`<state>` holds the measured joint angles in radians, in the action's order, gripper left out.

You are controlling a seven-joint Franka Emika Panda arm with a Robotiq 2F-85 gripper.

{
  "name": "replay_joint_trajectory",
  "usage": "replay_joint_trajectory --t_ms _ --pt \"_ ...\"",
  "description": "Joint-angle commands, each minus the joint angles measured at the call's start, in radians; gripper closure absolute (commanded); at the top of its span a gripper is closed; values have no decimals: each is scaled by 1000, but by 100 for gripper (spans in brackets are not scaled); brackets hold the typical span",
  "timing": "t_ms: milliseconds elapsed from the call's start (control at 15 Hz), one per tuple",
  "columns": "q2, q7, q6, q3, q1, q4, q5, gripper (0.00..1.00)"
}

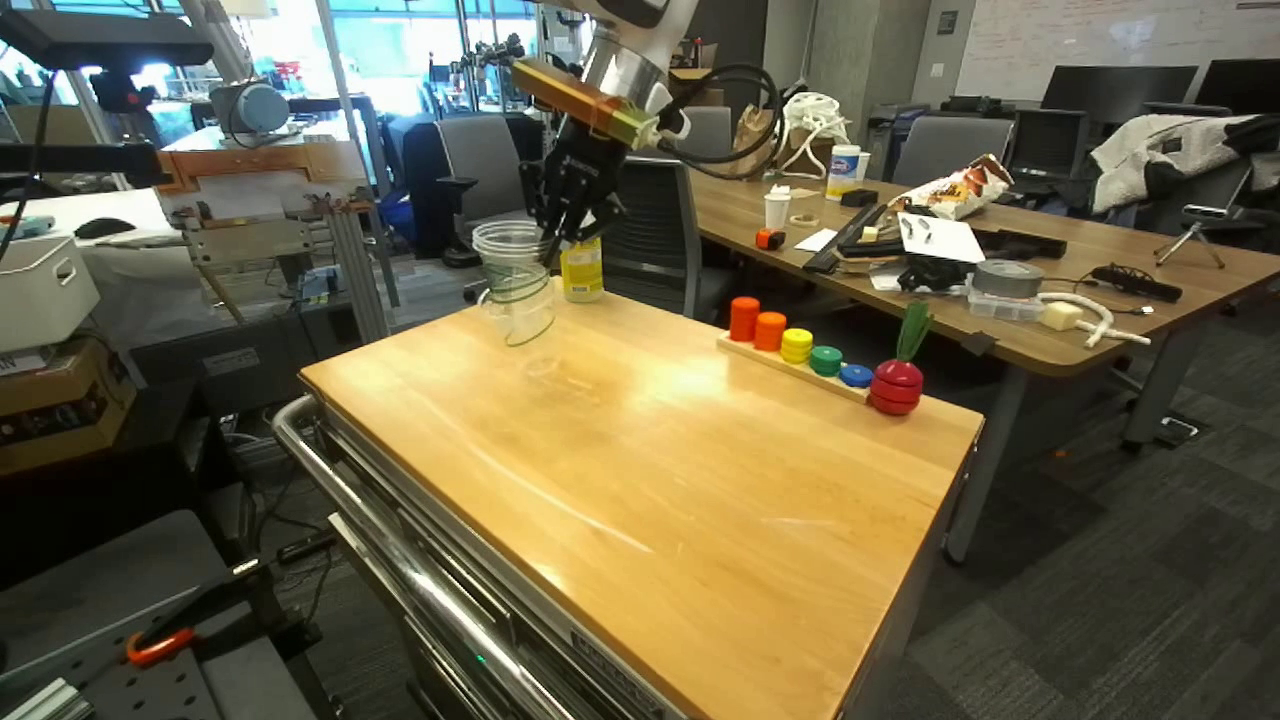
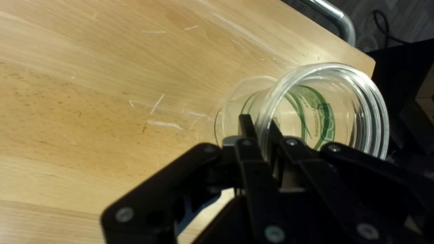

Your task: Put the cups into one another

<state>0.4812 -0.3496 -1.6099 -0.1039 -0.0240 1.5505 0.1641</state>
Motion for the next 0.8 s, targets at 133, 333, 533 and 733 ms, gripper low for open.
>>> replay_joint_trajectory --t_ms 133,333,533,733 --pt "-34 -7 -114 -13 -6 69 -5 98" --pt "-42 -14 -150 -18 -9 81 -17 65" --pt "-61 -28 -168 -20 -6 87 -28 56" --pt "-83 -40 -199 -16 -2 91 -50 32"
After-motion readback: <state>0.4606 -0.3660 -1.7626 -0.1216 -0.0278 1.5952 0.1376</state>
